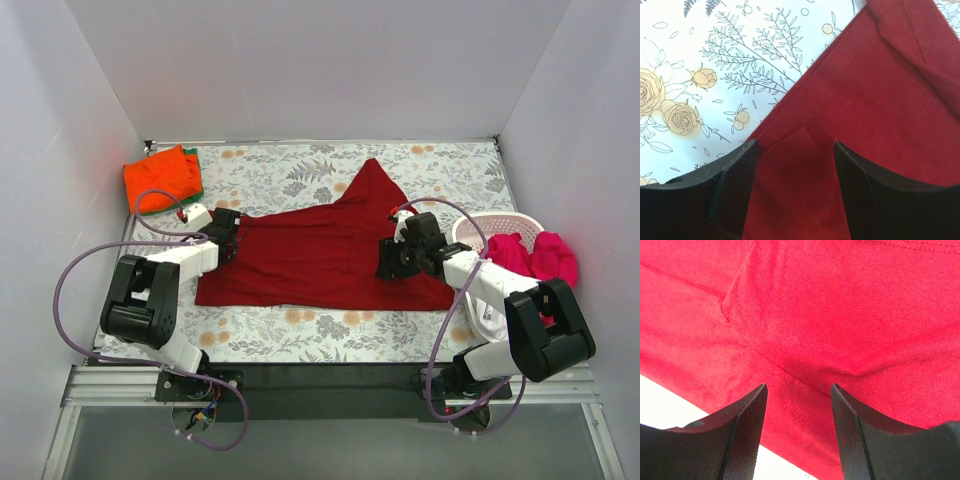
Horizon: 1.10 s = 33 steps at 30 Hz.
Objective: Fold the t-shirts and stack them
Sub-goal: Fold the tshirt
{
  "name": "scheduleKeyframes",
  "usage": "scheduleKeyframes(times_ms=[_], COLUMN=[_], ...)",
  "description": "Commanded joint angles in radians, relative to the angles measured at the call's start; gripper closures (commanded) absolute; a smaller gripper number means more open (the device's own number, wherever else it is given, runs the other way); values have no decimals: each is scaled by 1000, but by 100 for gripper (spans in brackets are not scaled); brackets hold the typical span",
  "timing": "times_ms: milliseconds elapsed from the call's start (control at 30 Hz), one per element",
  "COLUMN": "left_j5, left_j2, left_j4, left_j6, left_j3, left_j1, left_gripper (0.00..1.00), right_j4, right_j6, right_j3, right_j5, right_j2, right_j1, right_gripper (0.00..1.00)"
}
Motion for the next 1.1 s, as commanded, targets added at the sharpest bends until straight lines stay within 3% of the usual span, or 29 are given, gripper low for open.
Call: scheduleKeyframes(times_ms=[0, 467, 833, 1067], left_j5=[-33, 5, 4, 16], left_j2=[7, 31, 45, 37], left_j4=[44, 80, 80, 74], left_j6=[24, 62, 70, 68], left_j3=[23, 41, 51, 41], left_j1=[20, 43, 43, 43], left_gripper=[43, 61, 81, 82], right_j4=[30, 30, 30, 30], right_j6=[-9, -7, -9, -9], right_j3=[-6, 0, 5, 5], right_j5=[1, 22, 31, 35], right_j2=[-6, 37, 64, 70], right_j1=[3, 5, 5, 5], right_gripper=[51, 51, 51, 51])
